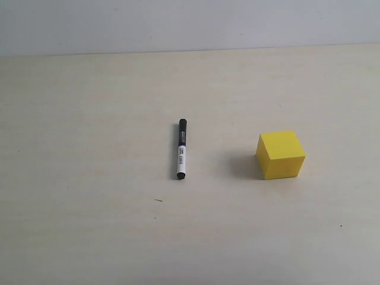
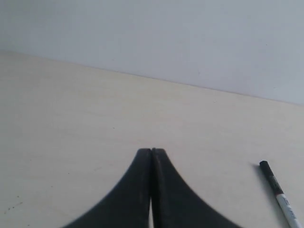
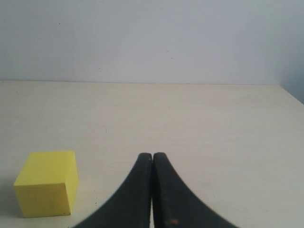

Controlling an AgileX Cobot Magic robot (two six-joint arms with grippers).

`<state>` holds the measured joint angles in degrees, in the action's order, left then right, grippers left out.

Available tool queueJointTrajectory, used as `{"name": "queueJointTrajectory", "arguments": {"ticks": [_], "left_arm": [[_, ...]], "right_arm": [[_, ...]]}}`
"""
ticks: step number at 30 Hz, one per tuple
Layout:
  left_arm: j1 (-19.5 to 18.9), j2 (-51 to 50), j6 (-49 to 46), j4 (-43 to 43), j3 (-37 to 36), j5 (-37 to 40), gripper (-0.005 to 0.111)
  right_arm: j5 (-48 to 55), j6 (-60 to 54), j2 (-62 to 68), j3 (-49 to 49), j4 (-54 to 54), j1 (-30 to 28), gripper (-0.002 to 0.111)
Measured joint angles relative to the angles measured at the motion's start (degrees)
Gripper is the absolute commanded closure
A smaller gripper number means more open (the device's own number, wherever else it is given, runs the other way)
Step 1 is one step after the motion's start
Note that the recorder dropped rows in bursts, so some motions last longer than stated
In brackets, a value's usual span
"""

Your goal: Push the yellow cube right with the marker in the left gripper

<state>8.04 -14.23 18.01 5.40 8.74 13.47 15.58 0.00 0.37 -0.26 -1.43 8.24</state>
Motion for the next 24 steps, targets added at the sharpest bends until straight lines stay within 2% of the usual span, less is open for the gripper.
{"name": "queueJointTrajectory", "arguments": {"ticks": [18,24], "left_arm": [[-0.5,12.1,-4.1,0.2,-8.6,-1.4,0.107],[-0.5,13.9,-4.2,0.3,-8.6,3.6,0.107]], "right_arm": [[0.0,0.0,0.0,0.0,0.0,0.0,0.108],[0.0,0.0,0.0,0.0,0.0,0.0,0.108]]}}
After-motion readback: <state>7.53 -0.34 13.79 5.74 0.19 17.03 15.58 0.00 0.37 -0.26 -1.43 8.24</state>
